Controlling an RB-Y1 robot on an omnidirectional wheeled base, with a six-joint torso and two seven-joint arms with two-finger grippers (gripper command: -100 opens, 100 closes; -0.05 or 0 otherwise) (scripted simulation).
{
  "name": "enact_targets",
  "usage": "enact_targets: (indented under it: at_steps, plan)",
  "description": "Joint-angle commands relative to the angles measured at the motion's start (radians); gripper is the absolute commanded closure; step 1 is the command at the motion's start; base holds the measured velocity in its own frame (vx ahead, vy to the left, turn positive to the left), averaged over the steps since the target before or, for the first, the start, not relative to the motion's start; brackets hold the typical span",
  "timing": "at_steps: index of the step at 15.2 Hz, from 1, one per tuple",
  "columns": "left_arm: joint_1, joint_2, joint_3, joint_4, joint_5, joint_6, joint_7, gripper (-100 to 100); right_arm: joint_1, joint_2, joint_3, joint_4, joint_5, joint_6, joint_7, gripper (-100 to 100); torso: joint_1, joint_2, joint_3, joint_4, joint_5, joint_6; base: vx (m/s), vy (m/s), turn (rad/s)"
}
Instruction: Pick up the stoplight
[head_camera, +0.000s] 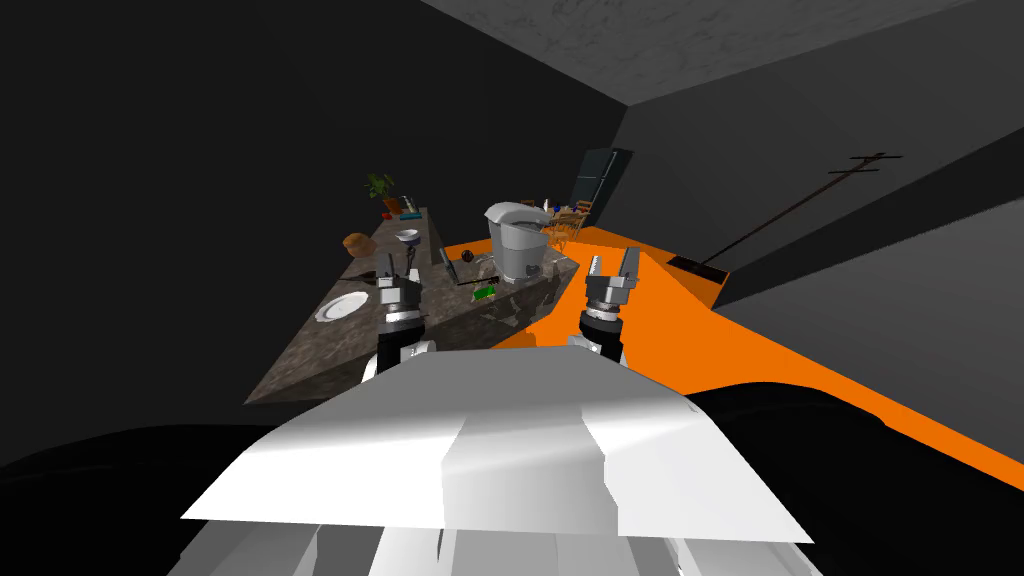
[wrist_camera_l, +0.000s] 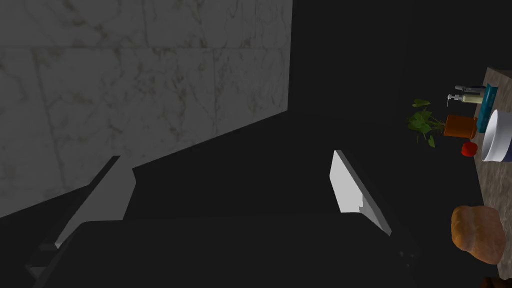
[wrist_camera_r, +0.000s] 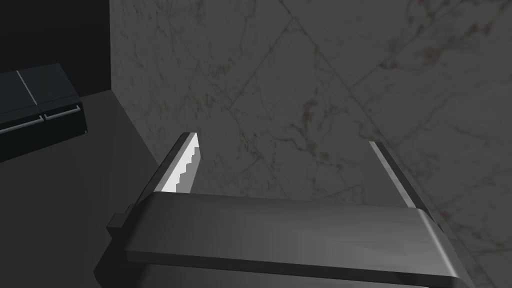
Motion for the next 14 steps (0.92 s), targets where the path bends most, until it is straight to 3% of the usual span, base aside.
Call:
enact_targets:
  at_steps: [1,4,5,7,14]
  plan:
    - [-0.005,0.032,0.002,0.005,0.004,0.013,0.003,-100,0.000,0.000,0.000,0.000,0.000,0.000,0.000,0,0.000,0.000,0.000,0.000,0.000,0.000,0.000,-0.003,-0.024]
    - [-0.026,0.103,0.012,0.025,0.018,0.067,0.016,-100,0.000,0.000,0.000,0.000,0.000,0.000,0.000,0,0.000,0.000,0.000,0.000,0.000,0.000,0.002,-0.012,-0.072]
    - [-0.026,0.103,0.012,0.025,0.018,0.067,0.016,-100,0.000,0.000,0.000,0.000,0.000,0.000,0.000,0,0.000,0.000,0.000,0.000,0.000,0.000,0.002,-0.014,-0.053]
    - [-0.047,0.151,0.022,0.046,0.033,0.120,0.029,-100,0.000,0.000,0.000,0.000,0.000,0.000,0.000,0,-0.001,0.000,0.000,0.000,0.000,0.000,0.003,-0.018,-0.086]
    - [-0.088,0.218,0.041,0.088,0.063,0.230,0.055,-100,0.000,0.000,0.000,0.000,0.000,0.000,0.000,0,-0.001,-0.001,0.000,0.000,0.000,0.000,0.004,-0.018,-0.077]
